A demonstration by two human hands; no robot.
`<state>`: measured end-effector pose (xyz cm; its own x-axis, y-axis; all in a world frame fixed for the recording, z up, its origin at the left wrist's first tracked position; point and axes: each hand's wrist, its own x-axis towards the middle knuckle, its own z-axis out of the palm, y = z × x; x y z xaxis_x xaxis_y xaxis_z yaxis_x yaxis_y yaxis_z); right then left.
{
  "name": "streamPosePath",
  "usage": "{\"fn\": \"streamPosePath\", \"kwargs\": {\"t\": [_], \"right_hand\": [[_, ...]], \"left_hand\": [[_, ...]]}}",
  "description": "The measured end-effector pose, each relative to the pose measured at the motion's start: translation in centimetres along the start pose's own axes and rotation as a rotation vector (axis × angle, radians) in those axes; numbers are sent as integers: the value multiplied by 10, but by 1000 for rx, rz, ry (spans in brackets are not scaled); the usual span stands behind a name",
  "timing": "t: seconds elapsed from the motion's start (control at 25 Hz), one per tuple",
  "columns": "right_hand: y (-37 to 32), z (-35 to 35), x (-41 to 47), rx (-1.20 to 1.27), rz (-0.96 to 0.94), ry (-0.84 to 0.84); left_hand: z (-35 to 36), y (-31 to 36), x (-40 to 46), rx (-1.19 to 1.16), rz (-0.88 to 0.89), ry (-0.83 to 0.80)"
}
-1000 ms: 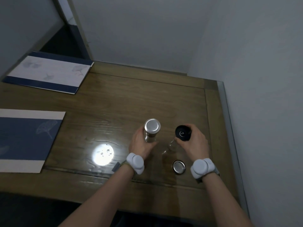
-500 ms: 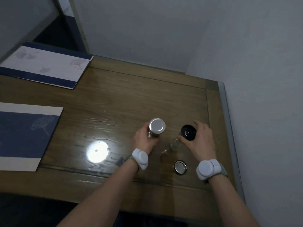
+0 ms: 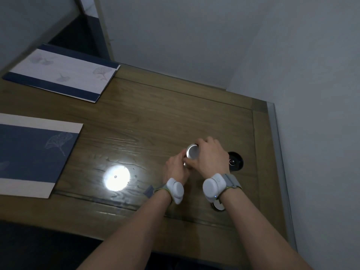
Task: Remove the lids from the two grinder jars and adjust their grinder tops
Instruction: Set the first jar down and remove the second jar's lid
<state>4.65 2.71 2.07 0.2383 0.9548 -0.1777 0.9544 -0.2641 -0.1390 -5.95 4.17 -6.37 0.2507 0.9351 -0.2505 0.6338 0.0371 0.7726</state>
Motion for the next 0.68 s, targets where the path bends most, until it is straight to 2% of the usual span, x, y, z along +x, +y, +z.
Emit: {"fn": "streamPosePath", "kwargs": {"t": [0.28,0.4,0.48,0.6,0.68], "right_hand": [[4,-13,7,32,-33,-71],[16,-23,3,227,19,-82],[28,-23,-13,398,71,-24],[37,5,-53,640,203,143],[36,38,-78,716,262,159]], "left_hand": [[2,-5,1,-19,20,-20],[1,-5,2,-7,27,-31],[0,-5,3,-2,15,-51],[0,-6,3,-23,9,-58],[1,-6,3,-19,10,-51]]}}
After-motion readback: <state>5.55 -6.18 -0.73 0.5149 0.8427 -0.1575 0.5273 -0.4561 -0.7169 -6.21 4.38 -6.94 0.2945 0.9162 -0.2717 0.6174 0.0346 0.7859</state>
